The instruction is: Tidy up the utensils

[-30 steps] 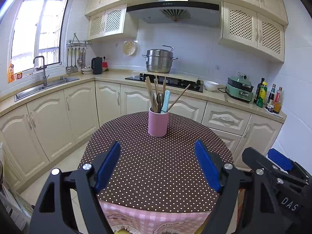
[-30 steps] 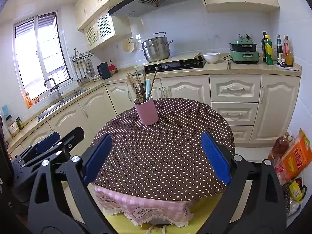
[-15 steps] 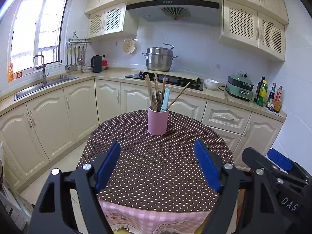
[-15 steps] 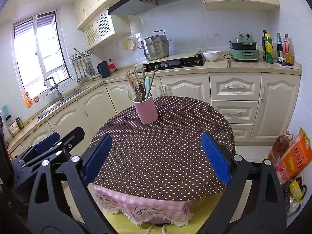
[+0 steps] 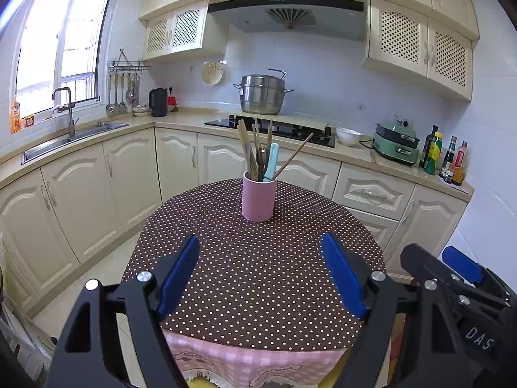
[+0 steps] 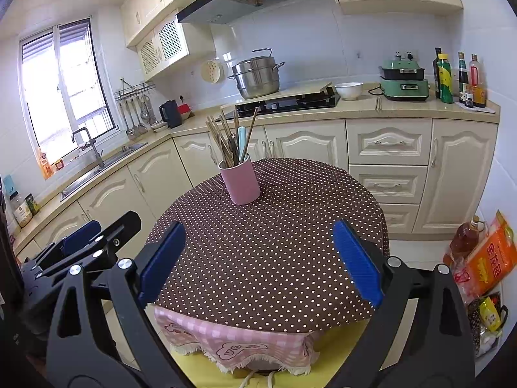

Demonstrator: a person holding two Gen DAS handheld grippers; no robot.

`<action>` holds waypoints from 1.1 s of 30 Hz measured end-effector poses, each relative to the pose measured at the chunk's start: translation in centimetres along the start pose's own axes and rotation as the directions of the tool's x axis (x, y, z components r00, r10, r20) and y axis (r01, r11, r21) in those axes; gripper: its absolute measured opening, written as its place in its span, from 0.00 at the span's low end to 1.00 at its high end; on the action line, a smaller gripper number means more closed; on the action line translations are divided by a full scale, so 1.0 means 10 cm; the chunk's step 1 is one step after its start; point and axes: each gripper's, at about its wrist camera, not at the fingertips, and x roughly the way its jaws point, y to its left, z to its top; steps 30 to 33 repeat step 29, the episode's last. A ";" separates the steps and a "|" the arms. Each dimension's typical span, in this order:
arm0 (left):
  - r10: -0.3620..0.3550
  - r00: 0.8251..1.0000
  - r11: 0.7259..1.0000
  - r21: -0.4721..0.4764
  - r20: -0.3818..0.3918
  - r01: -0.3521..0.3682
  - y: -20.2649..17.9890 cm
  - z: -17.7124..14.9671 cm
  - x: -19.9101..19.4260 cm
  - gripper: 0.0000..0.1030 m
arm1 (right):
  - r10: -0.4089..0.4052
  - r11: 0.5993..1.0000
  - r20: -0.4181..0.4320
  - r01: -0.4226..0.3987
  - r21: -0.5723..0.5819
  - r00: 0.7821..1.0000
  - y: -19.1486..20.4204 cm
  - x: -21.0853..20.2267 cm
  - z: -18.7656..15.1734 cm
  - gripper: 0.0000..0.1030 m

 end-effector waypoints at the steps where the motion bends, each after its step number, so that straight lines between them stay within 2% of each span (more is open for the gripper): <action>1: 0.000 1.000 1.000 0.001 0.001 0.000 0.00 0.00 0.00 0.75 | 0.000 1.000 0.001 0.000 0.000 1.000 0.00 0.00 0.01 0.89; 33: 0.001 1.000 1.000 0.000 -0.012 -0.001 0.01 0.01 0.01 0.75 | 0.008 1.000 -0.019 -0.008 0.010 1.000 0.00 0.05 0.00 0.90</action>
